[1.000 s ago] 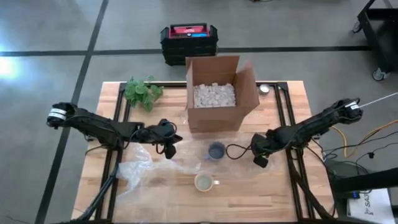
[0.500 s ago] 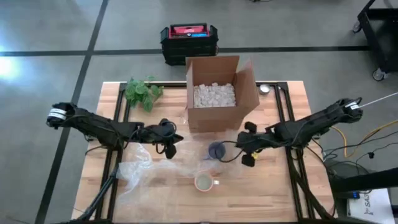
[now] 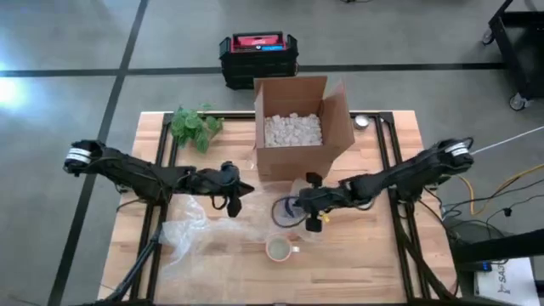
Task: Wrap mug
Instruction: Wrap the purple mug with bubble wrap
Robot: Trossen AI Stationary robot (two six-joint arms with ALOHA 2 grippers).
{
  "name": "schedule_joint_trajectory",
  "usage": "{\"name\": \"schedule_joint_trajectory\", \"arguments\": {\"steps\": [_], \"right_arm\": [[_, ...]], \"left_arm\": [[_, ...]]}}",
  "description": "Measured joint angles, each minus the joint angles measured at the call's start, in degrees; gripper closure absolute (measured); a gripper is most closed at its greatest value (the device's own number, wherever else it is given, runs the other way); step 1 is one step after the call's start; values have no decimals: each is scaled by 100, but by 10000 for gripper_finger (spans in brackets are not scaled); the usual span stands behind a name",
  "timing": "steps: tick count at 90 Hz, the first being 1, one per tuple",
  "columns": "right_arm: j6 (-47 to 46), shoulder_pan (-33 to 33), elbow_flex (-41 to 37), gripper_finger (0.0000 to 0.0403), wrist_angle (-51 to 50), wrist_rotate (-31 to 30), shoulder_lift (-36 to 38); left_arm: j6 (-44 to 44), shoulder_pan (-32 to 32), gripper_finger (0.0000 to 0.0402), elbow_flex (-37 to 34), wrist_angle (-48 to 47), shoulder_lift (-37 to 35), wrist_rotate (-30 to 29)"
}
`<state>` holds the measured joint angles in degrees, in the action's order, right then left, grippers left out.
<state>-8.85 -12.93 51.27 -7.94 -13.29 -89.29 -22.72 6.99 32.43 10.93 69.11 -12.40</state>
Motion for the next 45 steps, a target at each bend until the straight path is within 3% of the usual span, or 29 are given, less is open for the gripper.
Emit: {"name": "schedule_joint_trajectory", "arguments": {"steps": [19, 45], "right_arm": [[324, 22, 670, 403, -521, 23, -618], [514, 24, 1040, 403, -861, 23, -652]], "left_arm": [[403, 192, 402, 838, -50, 802, 147], [1234, 277, 402, 2300, -35, 2548, 188]]}}
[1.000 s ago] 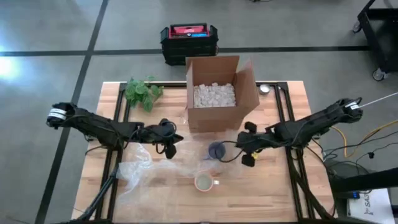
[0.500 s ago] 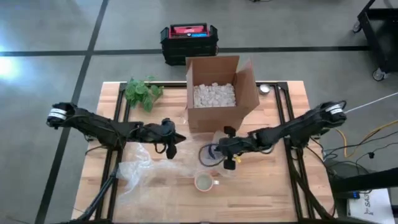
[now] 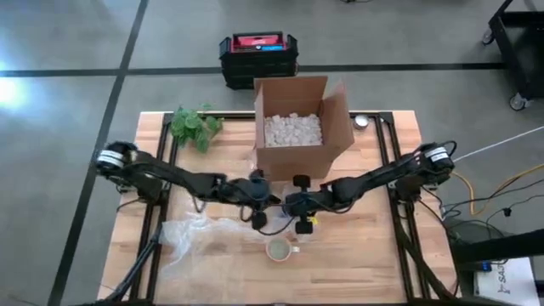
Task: Wrap mug
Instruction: Wrap the purple mug with bubble wrap
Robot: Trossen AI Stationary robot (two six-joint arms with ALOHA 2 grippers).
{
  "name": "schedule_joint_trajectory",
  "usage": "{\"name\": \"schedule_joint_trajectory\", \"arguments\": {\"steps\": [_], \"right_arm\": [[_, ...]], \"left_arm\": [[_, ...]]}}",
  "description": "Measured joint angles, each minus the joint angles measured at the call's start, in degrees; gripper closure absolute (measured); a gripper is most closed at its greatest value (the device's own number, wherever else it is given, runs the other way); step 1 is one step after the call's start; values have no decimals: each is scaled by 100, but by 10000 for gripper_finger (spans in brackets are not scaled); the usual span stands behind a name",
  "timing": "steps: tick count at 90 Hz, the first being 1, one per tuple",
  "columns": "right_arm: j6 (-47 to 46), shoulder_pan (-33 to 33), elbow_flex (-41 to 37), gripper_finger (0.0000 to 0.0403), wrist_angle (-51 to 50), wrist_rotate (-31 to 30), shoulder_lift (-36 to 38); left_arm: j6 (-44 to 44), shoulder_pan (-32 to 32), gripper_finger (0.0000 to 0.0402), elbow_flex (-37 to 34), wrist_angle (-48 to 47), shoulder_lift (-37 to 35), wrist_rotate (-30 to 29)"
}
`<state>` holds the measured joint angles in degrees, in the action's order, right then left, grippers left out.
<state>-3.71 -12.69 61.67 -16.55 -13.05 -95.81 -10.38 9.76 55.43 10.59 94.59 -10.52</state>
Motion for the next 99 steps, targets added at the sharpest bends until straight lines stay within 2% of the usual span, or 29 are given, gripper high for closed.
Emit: {"name": "schedule_joint_trajectory", "arguments": {"steps": [23, 36, 57, 76, 86, 99], "right_arm": [[-37, -4, -57, 403, -251, 67, -22], [-57, -2, 134, 403, -691, 58, 13], [-485, -2, 899, 403, -1972, 124, 37], [-469, 0, 925, 401, -1599, 358, 48], [-393, 9, 960, 383, -1704, 366, 86], [-242, 9, 1505, 353, -2800, 384, 326]], "left_arm": [[147, -17, 402, 543, -61, 923, -7], [106, -19, 402, 547, -76, 961, 6], [132, -28, 402, 545, -106, 961, 41], [136, -26, 402, 537, -150, 964, 57], [134, -26, 402, 534, -148, 965, 59], [105, -26, 402, 532, -148, 968, 59]]}}
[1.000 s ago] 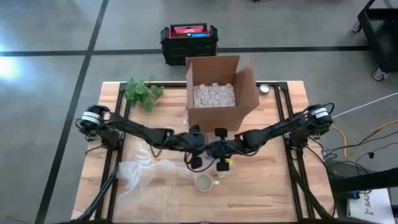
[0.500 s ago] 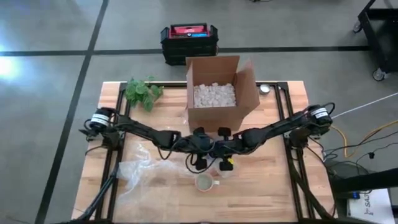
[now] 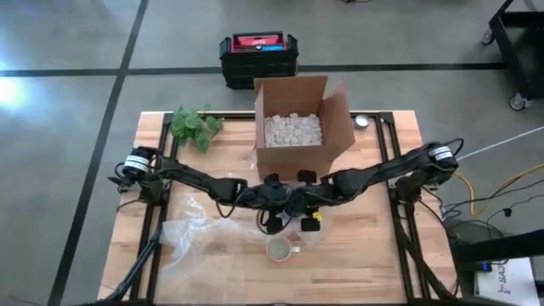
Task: Wrap mug
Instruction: Wrap the purple mug with bubble wrap
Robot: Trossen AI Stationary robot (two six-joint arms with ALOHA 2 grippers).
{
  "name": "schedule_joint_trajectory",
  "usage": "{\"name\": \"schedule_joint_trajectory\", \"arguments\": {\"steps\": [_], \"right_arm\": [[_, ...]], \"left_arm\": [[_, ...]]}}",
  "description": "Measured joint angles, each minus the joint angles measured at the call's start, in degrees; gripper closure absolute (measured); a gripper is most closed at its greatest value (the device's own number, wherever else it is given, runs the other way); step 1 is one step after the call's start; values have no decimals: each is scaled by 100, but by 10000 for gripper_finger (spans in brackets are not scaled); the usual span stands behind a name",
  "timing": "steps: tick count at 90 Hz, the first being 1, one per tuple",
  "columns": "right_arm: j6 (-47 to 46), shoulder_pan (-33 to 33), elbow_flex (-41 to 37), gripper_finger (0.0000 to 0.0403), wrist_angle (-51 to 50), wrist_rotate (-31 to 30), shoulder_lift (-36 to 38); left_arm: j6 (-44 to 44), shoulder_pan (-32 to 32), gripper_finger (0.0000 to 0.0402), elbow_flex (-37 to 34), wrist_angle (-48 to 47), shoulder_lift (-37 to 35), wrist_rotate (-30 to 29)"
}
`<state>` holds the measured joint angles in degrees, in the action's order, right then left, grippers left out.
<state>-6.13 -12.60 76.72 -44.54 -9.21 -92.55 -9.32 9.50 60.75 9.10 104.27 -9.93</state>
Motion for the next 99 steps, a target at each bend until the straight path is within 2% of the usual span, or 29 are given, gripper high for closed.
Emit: {"name": "schedule_joint_trajectory", "arguments": {"steps": [13, 28, 34, 41, 52, 61, 77, 99], "right_arm": [[-322, 0, 147, 336, -1162, -56, 403], [-1051, -13, -586, 343, -1845, -478, 903], [-1212, -24, -982, 353, -1509, -479, 1070], [-1176, -26, -1376, 365, -572, -421, 1154], [-686, -22, -1774, 383, 1301, -134, 1060], [-318, -7, -1849, 395, 2039, -92, 788], [-156, 28, -1666, 400, 2110, -88, 129], [-112, 28, -1417, 402, 2127, -105, -490]], "left_arm": [[-13, 0, 402, -2, 9, 4, 0], [-15, 2, 402, -5, 37, 7, -1], [-15, 2, 402, -7, 39, 6, 0], [-13, 2, 402, -9, 49, 4, 0], [-13, 4, 402, -13, 93, 4, -2], [-13, 4, 402, -13, 99, 4, -2], [-18, 21, 402, -32, -38, -162, 21], [-39, 146, 402, -37, -516, -1001, 44]]}}
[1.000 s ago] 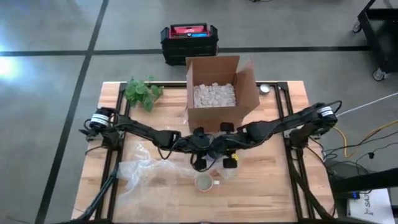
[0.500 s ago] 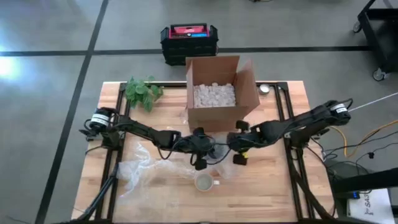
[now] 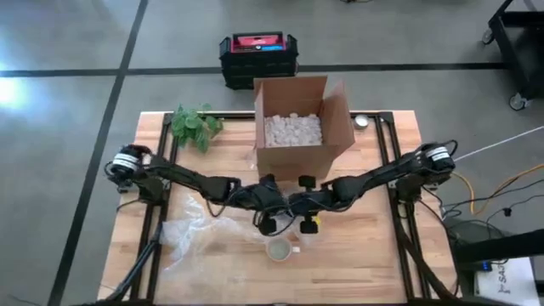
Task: Wrap mug
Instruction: Wrap the purple mug with bubble wrap
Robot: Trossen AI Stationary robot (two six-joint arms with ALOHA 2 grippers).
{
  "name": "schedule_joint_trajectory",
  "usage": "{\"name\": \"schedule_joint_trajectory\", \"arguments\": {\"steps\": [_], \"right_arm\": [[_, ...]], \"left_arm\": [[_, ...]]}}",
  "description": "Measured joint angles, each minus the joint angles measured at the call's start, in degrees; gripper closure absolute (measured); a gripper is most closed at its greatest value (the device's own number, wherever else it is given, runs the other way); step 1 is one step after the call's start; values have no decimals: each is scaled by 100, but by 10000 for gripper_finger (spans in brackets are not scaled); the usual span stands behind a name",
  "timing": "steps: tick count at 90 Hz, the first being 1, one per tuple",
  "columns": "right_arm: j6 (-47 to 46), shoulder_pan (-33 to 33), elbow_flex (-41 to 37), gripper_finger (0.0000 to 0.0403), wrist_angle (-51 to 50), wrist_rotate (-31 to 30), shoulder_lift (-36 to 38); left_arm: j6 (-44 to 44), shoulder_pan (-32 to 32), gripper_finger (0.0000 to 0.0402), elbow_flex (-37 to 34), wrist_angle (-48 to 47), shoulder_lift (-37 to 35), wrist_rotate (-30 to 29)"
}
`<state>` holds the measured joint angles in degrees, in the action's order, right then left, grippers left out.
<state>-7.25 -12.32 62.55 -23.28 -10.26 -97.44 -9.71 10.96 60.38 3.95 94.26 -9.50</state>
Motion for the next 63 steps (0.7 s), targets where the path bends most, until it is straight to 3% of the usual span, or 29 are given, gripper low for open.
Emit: {"name": "schedule_joint_trajectory", "arguments": {"steps": [18, 34, 63], "right_arm": [[152, 0, 115, 400, -71, 20, 43], [132, 0, 151, 400, -110, 30, 153], [132, -4, 1049, 400, -1870, 18, 593]], "left_arm": [[26, -70, 402, 15, 370, 159, -11], [1, -95, 402, 13, 476, 813, -52], [-42, -94, 402, 46, 602, 1013, -62]]}}
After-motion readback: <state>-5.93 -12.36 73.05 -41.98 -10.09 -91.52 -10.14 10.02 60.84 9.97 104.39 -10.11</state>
